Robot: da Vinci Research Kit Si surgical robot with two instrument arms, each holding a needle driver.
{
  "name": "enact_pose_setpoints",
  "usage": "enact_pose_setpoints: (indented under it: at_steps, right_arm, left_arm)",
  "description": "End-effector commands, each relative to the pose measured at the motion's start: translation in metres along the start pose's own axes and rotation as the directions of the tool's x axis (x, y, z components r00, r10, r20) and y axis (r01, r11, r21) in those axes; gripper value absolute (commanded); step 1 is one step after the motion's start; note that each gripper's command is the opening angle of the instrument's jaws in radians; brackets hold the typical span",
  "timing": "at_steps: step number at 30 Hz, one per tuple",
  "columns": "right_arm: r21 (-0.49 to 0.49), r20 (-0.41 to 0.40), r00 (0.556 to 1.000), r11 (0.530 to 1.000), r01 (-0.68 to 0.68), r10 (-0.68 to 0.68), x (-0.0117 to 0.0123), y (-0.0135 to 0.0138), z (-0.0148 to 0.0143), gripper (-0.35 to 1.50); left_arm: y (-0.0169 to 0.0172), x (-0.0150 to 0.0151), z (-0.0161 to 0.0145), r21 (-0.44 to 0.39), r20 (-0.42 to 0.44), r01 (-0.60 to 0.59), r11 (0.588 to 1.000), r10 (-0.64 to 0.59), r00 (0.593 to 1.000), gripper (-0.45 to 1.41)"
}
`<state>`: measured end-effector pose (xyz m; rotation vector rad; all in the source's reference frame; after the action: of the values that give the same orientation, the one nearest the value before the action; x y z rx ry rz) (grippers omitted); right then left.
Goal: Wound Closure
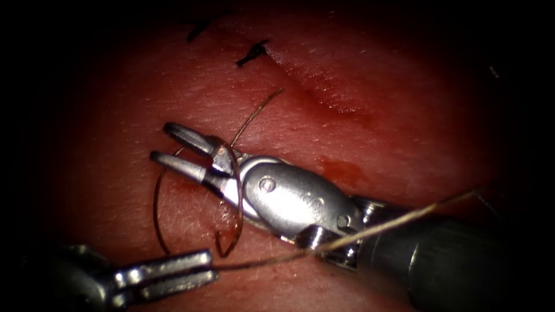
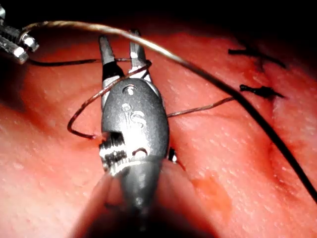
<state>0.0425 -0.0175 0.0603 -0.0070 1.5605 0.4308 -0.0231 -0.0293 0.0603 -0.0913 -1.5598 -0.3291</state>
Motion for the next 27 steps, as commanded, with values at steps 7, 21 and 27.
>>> enact_pose_setpoints:
  at_steps: [7,21,27]
  right_arm:
    - [0.063,0.102,0.994,0.998,0.028,-0.035,-0.0016,-0.0011,0.0015,0.79]
    - [0.121,0.120,0.992,0.992,0.024,-0.038,-0.0012,-0.0013,-0.0003,0.88]
    - [0.187,0.101,0.994,0.982,0.020,-0.039,-0.0013,-0.0020,0.0000,0.86]
  left_arm:
    - [0.0009,-0.0028,0.0017,0.088,0.062,0.090,0.992,-0.095,0.994,-0.45]
    - [0.0117,-0.0060,0.0026,0.215,0.153,0.174,0.961,-0.209,0.966,-0.45]
    - [0.0147,-0.0031,0.0040,0.252,0.155,0.234,0.939,-0.278,0.948,-0.45]
